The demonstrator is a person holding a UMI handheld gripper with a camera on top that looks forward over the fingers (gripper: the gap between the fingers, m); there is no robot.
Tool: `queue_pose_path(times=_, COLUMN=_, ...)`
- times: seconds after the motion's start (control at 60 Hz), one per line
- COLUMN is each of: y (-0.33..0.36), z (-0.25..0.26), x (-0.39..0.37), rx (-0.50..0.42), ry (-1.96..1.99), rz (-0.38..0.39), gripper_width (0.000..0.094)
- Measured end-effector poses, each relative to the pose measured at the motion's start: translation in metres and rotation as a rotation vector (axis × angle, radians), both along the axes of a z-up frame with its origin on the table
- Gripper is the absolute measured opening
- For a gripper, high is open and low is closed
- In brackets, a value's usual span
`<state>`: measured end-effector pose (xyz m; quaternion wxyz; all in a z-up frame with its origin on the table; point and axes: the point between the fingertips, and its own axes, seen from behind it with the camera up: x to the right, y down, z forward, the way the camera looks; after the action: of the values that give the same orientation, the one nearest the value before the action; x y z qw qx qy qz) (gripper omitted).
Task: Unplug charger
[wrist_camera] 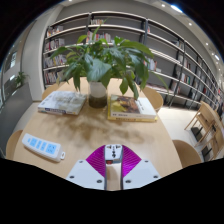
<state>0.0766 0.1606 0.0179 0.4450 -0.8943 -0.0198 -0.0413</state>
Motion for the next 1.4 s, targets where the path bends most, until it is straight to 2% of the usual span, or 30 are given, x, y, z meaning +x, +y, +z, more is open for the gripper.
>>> queue_pose_path(times=0.067, y=-0.006, z=-0.015, x=-0.001, rx=-0.033, ry=0.020, rz=0.012, gripper_width=0.0192)
queue_pose_path(times=0.083, y=-0.008, z=0.006, x=-0.002, rx=-0.045, ry=0.033, rz=0.017, gripper_width=0.0194)
queue_pose_path(times=0.2, y=-0.012, z=-0.010, x=-0.008, rx=-0.081, ry=0.072, rz=0.043, gripper_width=0.0255)
queue_pose_path(times=0.217, y=-0.009, z=-0.025, x=-0.006, rx=-0.079, ry=0.065, rz=0.039, gripper_width=0.0277)
queue_pose_path(times=0.267, y=-0.014, z=0.002, x=-0.001, rx=-0.072, ry=0.050, rz=0.023, gripper_width=0.0426)
queue_pose_path(times=0.317, y=-0.015, z=0.023, x=0.002, rx=-0.038, ry=0.050, rz=0.002, gripper_width=0.0526)
queue_pose_path(times=0.333, y=-0.011, z=0.011, x=0.003, rx=-0.015, ry=0.053, rz=-0.003, gripper_width=0.0560)
queue_pose_path(times=0.417, y=-0.019, z=0.079, x=0.004, rx=0.050, ry=0.075, rz=-0.022, gripper_width=0.0760)
queue_pose_path(times=0.467, y=-0.027, z=0.112, x=0.004, rx=0.098, ry=0.063, rz=-0.028, gripper_width=0.0816)
queue_pose_path(times=0.617, y=-0.080, z=0.202, x=-0.006, rx=0.211, ry=0.060, rz=-0.037, gripper_width=0.0819)
queue_pose_path(times=0.767, y=-0.154, z=0.236, x=-0.027, rx=0.247, ry=0.108, rz=-0.041, gripper_width=0.0815)
queue_pose_path(times=0.867, y=-0.204, z=0.227, x=-0.038, rx=0.241, ry=0.119, rz=-0.047, gripper_width=0.0814)
queue_pose_path(times=1.067, y=-0.289, z=0.205, x=-0.049, rx=0.140, ry=0.076, rz=-0.030, gripper_width=0.0813)
queue_pose_path(times=1.4, y=-0.349, z=0.188, x=-0.050, rx=0.090, ry=0.047, rz=-0.026, gripper_width=0.0823)
